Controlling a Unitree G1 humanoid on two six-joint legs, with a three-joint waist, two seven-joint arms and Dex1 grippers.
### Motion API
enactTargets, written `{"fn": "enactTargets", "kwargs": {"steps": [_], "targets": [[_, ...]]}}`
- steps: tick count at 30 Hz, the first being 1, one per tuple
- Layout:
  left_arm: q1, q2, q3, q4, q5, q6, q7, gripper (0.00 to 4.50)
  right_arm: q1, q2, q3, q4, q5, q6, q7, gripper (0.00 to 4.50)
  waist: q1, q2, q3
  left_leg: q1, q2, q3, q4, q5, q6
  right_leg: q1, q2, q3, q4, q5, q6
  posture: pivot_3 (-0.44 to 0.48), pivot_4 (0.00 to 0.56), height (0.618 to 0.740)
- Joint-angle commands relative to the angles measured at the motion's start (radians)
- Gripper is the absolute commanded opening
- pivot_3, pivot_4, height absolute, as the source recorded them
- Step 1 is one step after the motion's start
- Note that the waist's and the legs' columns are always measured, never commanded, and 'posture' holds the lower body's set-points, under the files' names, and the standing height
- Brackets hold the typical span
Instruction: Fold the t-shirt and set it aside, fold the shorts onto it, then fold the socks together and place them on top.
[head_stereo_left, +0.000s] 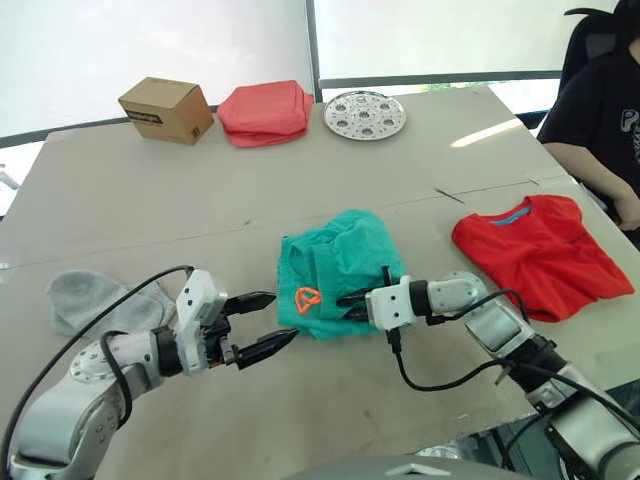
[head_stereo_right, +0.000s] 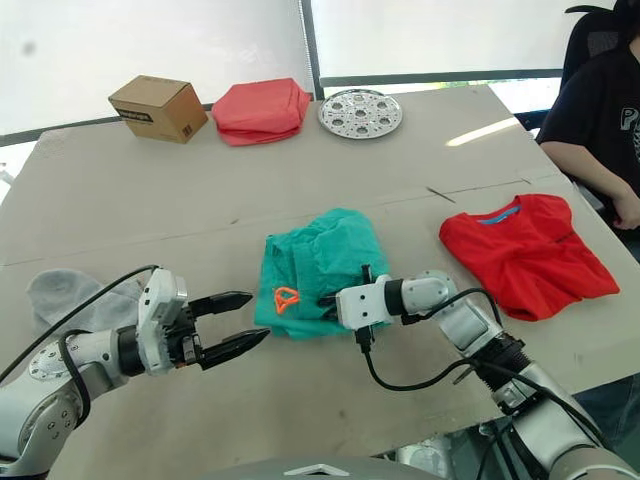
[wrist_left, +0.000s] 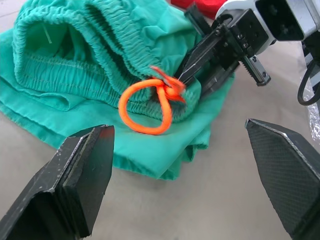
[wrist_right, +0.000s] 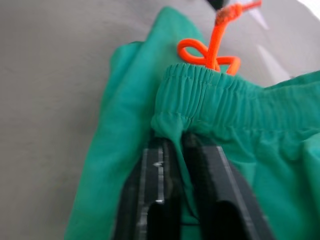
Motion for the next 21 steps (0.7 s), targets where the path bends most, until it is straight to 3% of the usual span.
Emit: {"fn": "enactTargets", "kwargs": {"steps": [1,3,5,9,12,14,17,21], "targets": [[0.004,0.014,0.035,-0.006,-0.002,-0.025,-0.024,4.50,0.019,-0.045,-0.114,-0.174,0.125,0.190,0.019,2.75,0.001,0.001,0.001,0.000,0.000,0.000,0.000,0.000,0.000,0.000,0.000,0.000,0.000,0.000,0.000,0.000,0.150,0.740],[0.010,0.012,0.037,-0.006,0.001,-0.029,-0.027,4.50,0.044,-0.091,-0.173,-0.298,0.219,0.337,0.034,3.48,0.005,0.001,0.001,0.000,0.000,-0.001,0.000,0.000,0.000,0.000,0.000,0.000,0.000,0.000,0.000,0.000,0.150,0.740],[0.013,0.008,0.039,-0.004,0.004,-0.036,-0.025,4.50,0.076,-0.126,-0.280,-0.470,0.426,0.580,-0.009,4.36,0.009,0.001,0.001,-0.001,0.000,-0.001,0.000,-0.001,0.001,0.000,0.000,-0.001,-0.001,0.000,0.000,0.000,0.150,0.740],[0.015,-0.003,0.037,-0.002,0.009,-0.050,-0.023,4.50,0.081,-0.083,-0.454,-0.652,0.714,0.912,-0.235,4.44,0.009,0.002,0.001,-0.001,0.001,-0.002,-0.001,-0.001,0.000,0.000,-0.004,-0.001,-0.001,-0.002,0.003,0.000,0.150,0.740],[0.015,-0.010,0.034,-0.002,0.011,-0.056,-0.019,4.50,0.049,-0.052,-0.479,-0.650,0.723,1.059,-0.386,4.44,0.008,0.002,0.001,-0.001,0.001,-0.002,-0.001,-0.001,0.000,0.000,-0.004,-0.001,0.000,-0.003,0.004,0.000,0.150,0.740],[0.015,-0.014,0.032,-0.002,0.012,-0.059,-0.017,4.50,0.044,-0.064,-0.472,-0.649,0.747,1.101,-0.382,4.44,0.010,0.002,0.001,-0.001,0.001,-0.002,0.000,-0.001,0.000,-0.001,-0.003,-0.002,0.000,-0.003,0.004,0.000,0.150,0.740],[0.015,-0.023,0.027,-0.003,0.018,-0.065,-0.012,4.50,0.067,-0.117,-0.380,-0.665,0.720,1.055,-0.261,4.44,0.019,0.001,0.001,-0.002,0.000,-0.001,0.000,-0.001,0.001,-0.001,-0.002,-0.002,-0.001,-0.002,0.003,0.000,0.150,0.740],[0.020,-0.031,0.022,-0.011,0.024,-0.066,-0.004,4.50,0.045,-0.166,-0.227,-0.612,0.552,0.909,-0.171,4.44,0.019,0.000,0.000,-0.002,0.000,-0.001,0.000,-0.001,0.001,-0.001,-0.001,-0.003,-0.001,-0.001,0.002,0.000,0.150,0.740]]}}
